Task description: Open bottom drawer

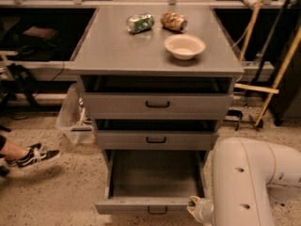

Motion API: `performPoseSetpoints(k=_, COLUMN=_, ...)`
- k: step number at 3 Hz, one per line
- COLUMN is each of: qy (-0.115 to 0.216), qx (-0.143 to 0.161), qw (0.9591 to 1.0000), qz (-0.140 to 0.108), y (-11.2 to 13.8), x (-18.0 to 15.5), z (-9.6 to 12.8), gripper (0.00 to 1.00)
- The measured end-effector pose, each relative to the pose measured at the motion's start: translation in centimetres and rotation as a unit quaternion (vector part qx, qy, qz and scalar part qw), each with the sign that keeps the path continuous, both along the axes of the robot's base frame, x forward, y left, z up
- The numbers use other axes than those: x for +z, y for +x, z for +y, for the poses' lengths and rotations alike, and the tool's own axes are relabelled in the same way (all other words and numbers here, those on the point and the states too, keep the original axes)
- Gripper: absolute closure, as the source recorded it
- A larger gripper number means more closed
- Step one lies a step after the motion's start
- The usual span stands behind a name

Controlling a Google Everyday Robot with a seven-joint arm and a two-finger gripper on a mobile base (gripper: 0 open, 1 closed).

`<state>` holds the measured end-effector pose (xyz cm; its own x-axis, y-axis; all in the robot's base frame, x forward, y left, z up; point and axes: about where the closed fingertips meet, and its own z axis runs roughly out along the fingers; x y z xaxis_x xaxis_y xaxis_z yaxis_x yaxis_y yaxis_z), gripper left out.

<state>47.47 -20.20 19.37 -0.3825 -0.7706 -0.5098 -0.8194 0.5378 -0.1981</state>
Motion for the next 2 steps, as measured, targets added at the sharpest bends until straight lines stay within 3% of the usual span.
performPoseSetpoints(k=1, qy=0.0, qx=0.0, qw=1.0, qz=0.0, y=0.0, x=0.34, z=0.0, gripper=0.87)
performPoseSetpoints(k=2, qy=0.0, qx=0.0, qw=1.0, qz=0.0, y=0.0, x=0.34, z=0.01, gripper=0.64)
